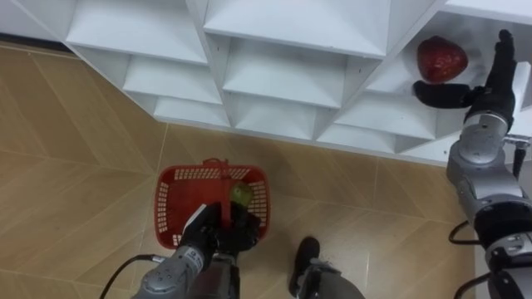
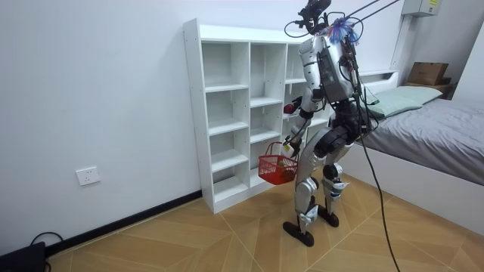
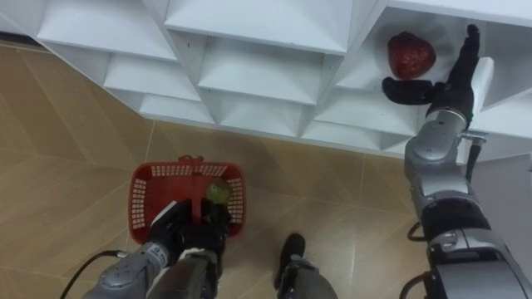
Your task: Collect fruits from the closet
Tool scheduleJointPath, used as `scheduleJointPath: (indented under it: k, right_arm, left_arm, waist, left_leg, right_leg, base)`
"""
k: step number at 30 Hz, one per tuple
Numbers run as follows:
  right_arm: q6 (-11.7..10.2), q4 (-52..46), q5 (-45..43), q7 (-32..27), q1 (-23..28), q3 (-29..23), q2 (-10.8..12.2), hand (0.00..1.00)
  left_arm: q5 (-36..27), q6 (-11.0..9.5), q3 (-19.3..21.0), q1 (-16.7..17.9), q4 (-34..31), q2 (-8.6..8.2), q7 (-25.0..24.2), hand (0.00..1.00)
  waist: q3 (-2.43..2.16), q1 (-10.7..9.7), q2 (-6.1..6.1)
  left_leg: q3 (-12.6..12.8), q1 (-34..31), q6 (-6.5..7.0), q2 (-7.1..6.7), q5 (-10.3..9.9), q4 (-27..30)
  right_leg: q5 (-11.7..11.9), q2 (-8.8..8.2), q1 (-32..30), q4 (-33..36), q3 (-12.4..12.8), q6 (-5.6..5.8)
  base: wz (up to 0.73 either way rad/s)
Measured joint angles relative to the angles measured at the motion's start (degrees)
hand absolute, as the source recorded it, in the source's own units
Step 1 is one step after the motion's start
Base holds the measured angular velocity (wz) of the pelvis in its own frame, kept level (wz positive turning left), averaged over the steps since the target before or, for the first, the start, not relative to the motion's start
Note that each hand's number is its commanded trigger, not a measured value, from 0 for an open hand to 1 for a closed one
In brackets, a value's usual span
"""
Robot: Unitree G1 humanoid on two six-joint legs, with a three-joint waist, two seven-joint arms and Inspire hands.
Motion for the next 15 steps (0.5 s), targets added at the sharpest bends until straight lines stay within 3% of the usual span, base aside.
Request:
scheduleJointPath:
  k: [6,15]
  right_arm:
    - [0.03,0.00,0.08,1.00,0.00,3.68,0.15,0.00]
    - [1.34,-0.16,-0.17,1.59,-0.54,3.87,0.15,0.00]
  left_arm:
    - [-1.62,0.16,-2.01,-0.38,0.00,1.32,0.03,1.00]
    - [-2.22,1.84,-2.90,-0.81,-0.01,1.36,0.04,1.00]
  waist:
    - [0.02,0.07,0.08]
    - [0.03,0.23,0.17]
  left_leg:
    - [-0.15,-0.42,-0.02,0.25,-0.01,0.08]
    - [-0.07,-0.45,-0.03,0.26,-0.01,0.35]
  right_leg:
    - [0.11,0.04,-0.07,-0.29,-0.48,-0.15]
    - [0.10,0.06,-0.17,-0.03,-0.35,-0.16]
  base:
    - [0.00]
    - [0.00]
